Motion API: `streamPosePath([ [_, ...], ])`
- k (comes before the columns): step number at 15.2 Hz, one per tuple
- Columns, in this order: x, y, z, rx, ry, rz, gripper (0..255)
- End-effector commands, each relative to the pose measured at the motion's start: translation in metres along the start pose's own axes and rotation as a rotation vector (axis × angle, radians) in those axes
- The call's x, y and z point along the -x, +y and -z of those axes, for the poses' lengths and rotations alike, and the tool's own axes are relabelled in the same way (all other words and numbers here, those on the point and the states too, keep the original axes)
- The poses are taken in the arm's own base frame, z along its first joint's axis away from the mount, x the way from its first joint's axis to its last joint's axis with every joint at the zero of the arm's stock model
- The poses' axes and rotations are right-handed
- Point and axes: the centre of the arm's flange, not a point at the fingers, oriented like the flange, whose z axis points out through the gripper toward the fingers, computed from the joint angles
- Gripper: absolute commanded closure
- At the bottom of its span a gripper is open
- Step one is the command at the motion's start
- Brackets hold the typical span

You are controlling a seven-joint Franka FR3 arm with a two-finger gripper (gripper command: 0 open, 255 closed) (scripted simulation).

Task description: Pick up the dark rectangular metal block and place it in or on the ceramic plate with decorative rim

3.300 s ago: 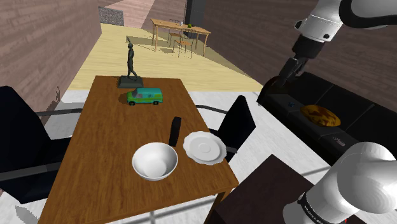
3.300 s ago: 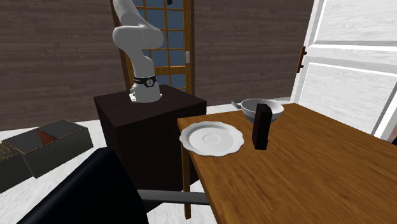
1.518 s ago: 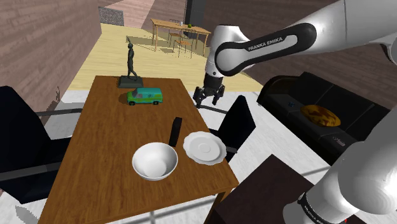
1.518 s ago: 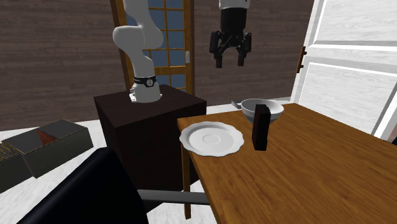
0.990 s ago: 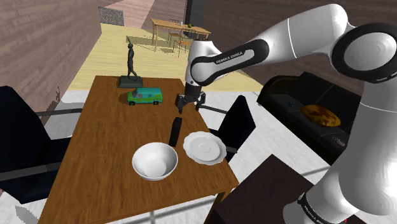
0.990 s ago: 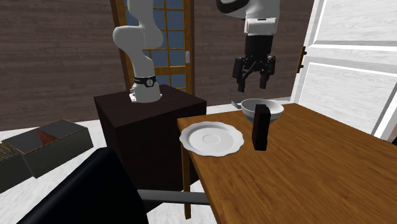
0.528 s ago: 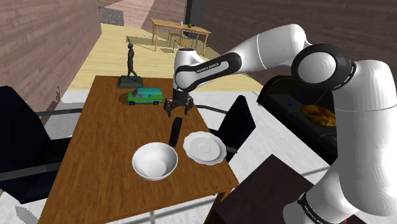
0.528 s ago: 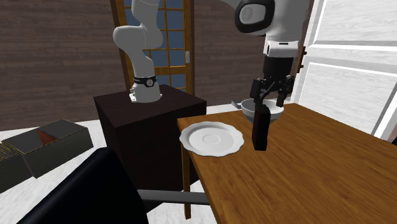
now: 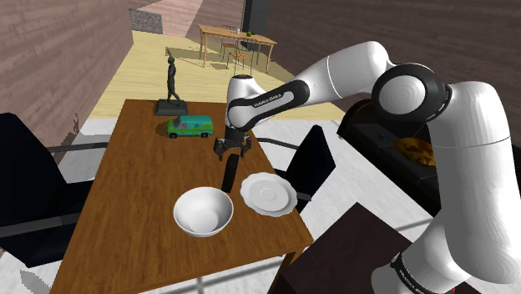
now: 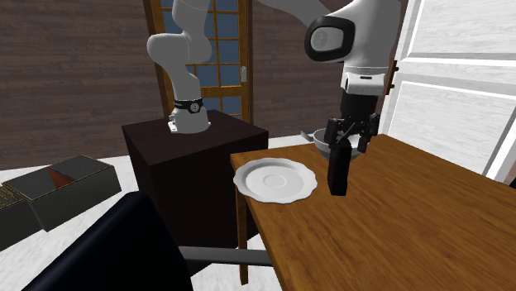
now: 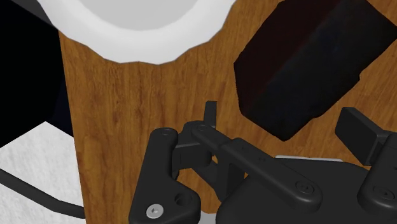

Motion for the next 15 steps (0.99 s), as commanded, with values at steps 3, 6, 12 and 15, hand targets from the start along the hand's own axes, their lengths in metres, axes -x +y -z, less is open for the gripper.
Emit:
streamPosePath([
  [3, 0.0002, -0.0007, -0.0015, 0.000, 0.001, 0.000, 0],
  [6, 0.0002, -0.0007, -0.0015, 0.000, 0.000, 0.000, 0],
  [12, 0.0006, -0.0007, -0.0012, 0.000, 0.000, 0.000, 255],
  [15, 0.0004, -0.0004, -0.0011, 0.000, 0.000, 0.000, 255],
])
